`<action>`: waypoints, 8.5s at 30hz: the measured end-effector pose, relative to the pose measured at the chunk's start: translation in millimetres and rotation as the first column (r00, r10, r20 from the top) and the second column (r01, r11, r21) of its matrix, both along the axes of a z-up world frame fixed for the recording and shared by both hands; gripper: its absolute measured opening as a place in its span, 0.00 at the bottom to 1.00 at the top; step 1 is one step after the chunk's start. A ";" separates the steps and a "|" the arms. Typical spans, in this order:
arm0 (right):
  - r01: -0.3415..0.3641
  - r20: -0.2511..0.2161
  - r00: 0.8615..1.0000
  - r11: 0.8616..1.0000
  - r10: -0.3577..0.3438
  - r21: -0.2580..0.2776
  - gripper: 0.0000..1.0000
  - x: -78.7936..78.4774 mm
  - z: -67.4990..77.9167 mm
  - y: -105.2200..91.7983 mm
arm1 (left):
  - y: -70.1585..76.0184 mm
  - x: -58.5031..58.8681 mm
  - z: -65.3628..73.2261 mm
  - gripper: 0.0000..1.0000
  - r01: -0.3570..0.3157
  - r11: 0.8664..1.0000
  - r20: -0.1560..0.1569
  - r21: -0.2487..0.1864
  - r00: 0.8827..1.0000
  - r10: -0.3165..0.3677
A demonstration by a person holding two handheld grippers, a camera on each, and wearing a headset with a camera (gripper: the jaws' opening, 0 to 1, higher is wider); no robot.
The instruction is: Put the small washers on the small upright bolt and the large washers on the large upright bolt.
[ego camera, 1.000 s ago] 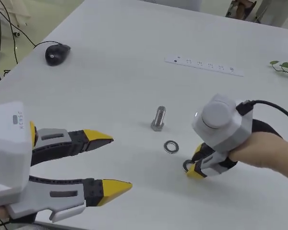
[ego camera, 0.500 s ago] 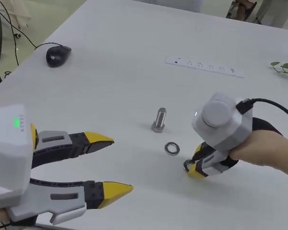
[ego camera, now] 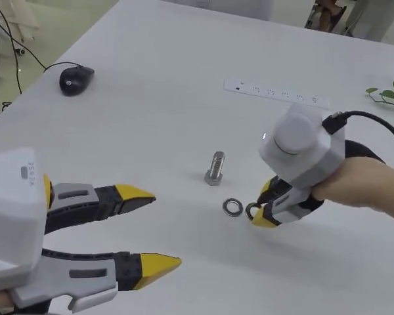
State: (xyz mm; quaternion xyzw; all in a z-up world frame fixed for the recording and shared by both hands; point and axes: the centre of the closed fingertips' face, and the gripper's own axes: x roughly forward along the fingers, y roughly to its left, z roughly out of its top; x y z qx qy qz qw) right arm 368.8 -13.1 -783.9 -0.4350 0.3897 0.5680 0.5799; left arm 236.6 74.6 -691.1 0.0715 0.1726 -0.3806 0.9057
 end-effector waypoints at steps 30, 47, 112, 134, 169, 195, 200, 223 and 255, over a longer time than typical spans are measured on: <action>-0.077 0.087 0.994 0.996 0.074 0.043 0.21 45.2 44.5 60.6 | 7.8 5.4 -2.7 0.45 -0.020 1.000 -0.009 -0.009 1.000 0.020; -0.104 0.073 0.992 0.994 0.102 0.025 0.22 52.8 38.8 76.8 | 13.9 10.4 -3.2 0.44 -0.027 1.000 -0.011 -0.010 1.000 0.027; -0.150 0.039 0.987 0.984 0.154 -0.096 0.22 56.0 -21.5 79.4 | 24.7 11.9 -10.8 0.44 -0.063 0.998 -0.029 -0.017 0.998 0.062; -0.126 0.021 0.992 0.990 0.127 -0.067 0.25 57.2 -25.0 70.5 | 23.4 13.4 -11.8 0.44 -0.058 0.998 -0.030 -0.012 0.998 0.058; -0.027 -0.032 0.999 1.000 0.027 0.015 0.26 20.1 -12.2 27.8 | 2.1 8.7 5.6 0.44 0.018 1.000 0.008 0.016 1.000 -0.018; -0.031 -0.066 0.997 0.999 0.030 -0.008 0.31 7.2 -35.5 27.7 | 6.2 8.0 0.7 0.44 -0.007 1.000 -0.004 0.007 1.000 0.007; -0.033 -0.069 0.997 0.999 0.032 -0.014 0.31 7.6 -37.6 28.6 | 7.1 8.6 0.0 0.44 -0.010 1.000 -0.007 0.006 1.000 0.010; -0.052 -0.052 0.997 0.998 0.051 -0.021 0.24 11.3 -39.3 28.6 | 9.1 9.4 0.1 0.44 -0.011 1.000 -0.004 0.005 1.000 0.011; -0.072 0.000 0.997 0.997 0.072 0.002 0.21 23.9 -3.5 31.7 | 4.7 9.5 1.4 0.44 0.001 1.000 -0.001 0.008 1.000 -0.001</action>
